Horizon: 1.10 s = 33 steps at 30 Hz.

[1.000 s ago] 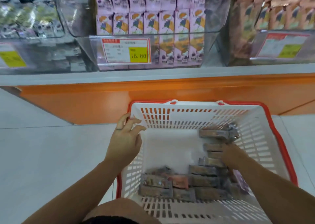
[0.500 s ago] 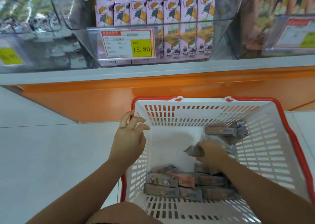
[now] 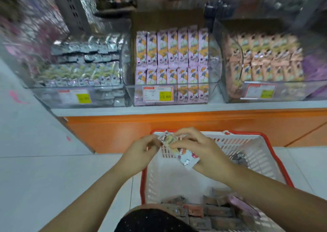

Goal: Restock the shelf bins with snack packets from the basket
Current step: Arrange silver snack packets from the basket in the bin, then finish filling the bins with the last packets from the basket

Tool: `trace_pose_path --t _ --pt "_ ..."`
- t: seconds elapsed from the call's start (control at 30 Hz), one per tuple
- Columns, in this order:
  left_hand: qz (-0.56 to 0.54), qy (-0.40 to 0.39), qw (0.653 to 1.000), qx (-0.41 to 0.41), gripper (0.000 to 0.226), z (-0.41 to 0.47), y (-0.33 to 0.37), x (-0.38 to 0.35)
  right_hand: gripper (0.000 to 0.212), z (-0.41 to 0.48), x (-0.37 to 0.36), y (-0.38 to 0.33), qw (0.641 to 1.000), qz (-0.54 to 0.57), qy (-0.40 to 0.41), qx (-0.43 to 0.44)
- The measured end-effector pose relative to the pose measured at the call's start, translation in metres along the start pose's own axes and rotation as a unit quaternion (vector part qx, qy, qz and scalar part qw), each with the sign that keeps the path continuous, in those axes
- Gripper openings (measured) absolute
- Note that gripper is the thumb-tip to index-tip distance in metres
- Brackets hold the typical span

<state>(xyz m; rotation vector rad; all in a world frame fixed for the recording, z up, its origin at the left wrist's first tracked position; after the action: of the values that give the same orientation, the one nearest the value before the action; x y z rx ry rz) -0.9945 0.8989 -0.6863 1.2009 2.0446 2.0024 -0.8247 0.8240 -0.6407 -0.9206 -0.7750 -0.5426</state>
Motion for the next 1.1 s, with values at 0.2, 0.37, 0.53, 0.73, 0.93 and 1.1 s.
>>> trace_pose_path --t 0.2,0.37,0.53,0.73,0.93,1.1 --pt "-0.172 -0.017 0.984 -0.039 0.056 -0.049 0.064 0.046 0.061 0.022 0.029 -0.055 0.997 0.061 0.035 0.026" --pt "-0.231 0.001 0.971 -0.053 0.042 -0.079 0.083 0.098 0.044 0.062 0.050 -0.084 0.976 0.198 0.065 -0.057" --pt "-0.319 0.043 0.945 -0.052 0.035 -0.088 0.091 0.137 0.042 0.103 0.053 -0.096 0.944 0.304 0.046 -0.121" --pt "-0.286 0.272 0.918 -0.035 0.029 -0.071 0.073 0.183 0.069 0.123 0.050 -0.031 0.956 -0.181 -0.047 -0.226" --pt "-0.021 0.437 0.899 -0.019 0.042 -0.022 0.076 0.189 0.088 0.114 0.041 0.003 0.920 -0.306 -0.133 -0.204" --pt "0.052 0.350 0.935 -0.010 0.041 0.024 0.082 0.172 0.095 0.114 0.041 0.000 0.921 -0.309 -0.129 -0.198"
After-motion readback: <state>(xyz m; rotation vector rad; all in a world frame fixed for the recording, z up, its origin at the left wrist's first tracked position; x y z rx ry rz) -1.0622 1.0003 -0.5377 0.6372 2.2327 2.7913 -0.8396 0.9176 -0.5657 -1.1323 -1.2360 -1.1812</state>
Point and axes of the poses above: each hand's wrist, its own z-axis towards the middle knuckle, its own x-axis out of the back of the hand, y = z × x, the point moved 4 cm from there along z, towards the middle knuckle, and after that the axes turned 3 degrees about -z, right-handed, at the moved point
